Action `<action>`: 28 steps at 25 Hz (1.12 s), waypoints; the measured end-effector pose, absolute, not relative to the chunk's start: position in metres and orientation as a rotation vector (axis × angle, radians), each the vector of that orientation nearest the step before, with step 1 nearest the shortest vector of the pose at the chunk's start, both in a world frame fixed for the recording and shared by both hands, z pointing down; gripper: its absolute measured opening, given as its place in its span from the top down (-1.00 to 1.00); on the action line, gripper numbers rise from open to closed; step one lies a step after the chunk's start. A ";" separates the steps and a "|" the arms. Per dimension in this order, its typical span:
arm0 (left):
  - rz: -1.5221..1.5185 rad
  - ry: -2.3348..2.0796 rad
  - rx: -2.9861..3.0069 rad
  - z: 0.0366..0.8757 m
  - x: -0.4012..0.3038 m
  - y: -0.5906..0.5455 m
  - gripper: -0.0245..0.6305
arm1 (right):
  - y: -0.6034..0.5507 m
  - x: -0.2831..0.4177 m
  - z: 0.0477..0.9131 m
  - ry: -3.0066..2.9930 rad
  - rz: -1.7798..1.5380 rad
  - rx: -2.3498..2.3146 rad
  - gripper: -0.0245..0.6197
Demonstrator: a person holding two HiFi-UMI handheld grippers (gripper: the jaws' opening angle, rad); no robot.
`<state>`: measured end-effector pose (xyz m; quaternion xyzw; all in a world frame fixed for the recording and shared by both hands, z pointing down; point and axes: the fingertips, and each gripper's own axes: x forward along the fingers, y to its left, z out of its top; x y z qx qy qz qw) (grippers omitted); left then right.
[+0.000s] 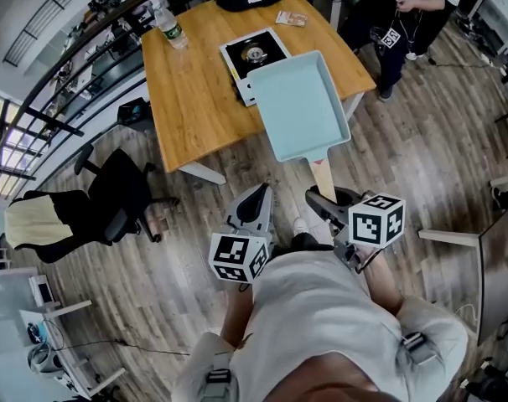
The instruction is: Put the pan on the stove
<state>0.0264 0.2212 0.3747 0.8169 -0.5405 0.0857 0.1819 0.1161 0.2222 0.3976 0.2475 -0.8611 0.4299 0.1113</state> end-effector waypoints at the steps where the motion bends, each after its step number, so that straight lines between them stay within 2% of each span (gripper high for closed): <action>1: 0.242 -1.534 2.300 0.375 0.027 0.219 0.87 | 0.218 0.117 0.398 -2.528 1.261 0.719 0.70; 13: 0.263 -1.567 2.263 0.382 0.019 0.176 0.87 | 0.175 0.109 0.404 -2.521 1.277 0.664 0.70; 28: 0.282 -1.521 2.279 0.393 -0.031 0.102 0.87 | 0.109 0.061 0.421 -2.479 1.311 0.702 0.70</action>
